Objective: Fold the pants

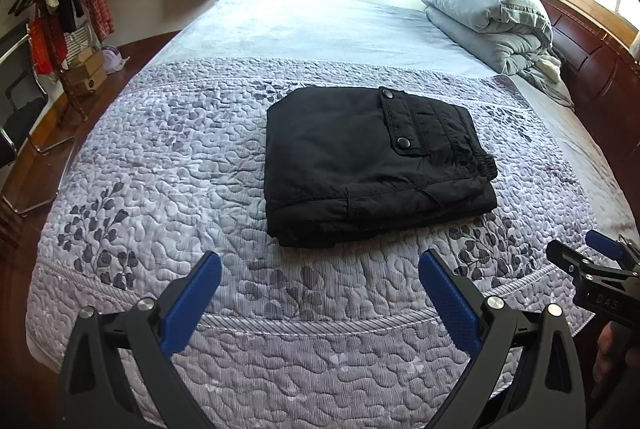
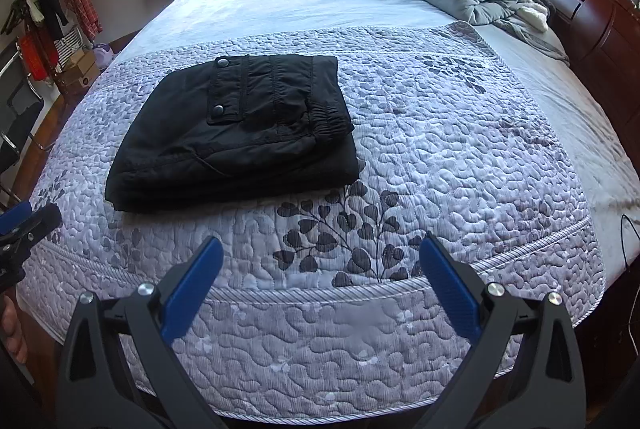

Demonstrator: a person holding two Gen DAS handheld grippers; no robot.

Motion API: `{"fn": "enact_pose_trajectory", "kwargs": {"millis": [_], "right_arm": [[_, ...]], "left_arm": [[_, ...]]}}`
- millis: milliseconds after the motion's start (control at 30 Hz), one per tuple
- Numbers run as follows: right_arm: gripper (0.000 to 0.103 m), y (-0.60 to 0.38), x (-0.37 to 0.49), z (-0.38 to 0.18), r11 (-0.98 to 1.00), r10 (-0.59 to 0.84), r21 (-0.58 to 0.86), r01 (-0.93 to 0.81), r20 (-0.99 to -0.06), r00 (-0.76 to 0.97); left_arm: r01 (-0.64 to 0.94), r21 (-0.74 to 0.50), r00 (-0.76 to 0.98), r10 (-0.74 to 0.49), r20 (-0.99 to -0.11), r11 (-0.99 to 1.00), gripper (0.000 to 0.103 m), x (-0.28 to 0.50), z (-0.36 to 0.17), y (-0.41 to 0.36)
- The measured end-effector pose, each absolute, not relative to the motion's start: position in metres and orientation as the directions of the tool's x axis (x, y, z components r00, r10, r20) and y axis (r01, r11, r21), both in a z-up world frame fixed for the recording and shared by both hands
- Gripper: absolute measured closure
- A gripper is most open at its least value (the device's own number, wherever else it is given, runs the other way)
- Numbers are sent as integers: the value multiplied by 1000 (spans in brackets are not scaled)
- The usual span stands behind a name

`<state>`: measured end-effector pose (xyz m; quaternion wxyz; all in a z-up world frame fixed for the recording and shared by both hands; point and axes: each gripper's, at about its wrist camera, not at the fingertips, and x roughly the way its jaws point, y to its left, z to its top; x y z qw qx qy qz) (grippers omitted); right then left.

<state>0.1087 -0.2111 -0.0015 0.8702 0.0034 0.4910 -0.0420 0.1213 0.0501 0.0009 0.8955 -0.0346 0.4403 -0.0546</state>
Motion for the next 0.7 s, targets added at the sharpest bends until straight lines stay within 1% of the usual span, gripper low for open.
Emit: {"fn": "enact_pose_trajectory", "kwargs": {"millis": [433,500,700], "right_arm": [[4,-214,111,-4,996,-70,-29,89,-862,502],[4,-214,111,-4,996,-70,-29,89,-862,502],[4,-217,111,-6,995,-67,-23,95,-865,497]], "left_arm": [[75,-91,643,-117,-757,993,4,119,7,48],[58,-85,638,-103,-763,995,4,121,8,49],[52,-102,630,-112,-769,993,4,121,7,51]]}}
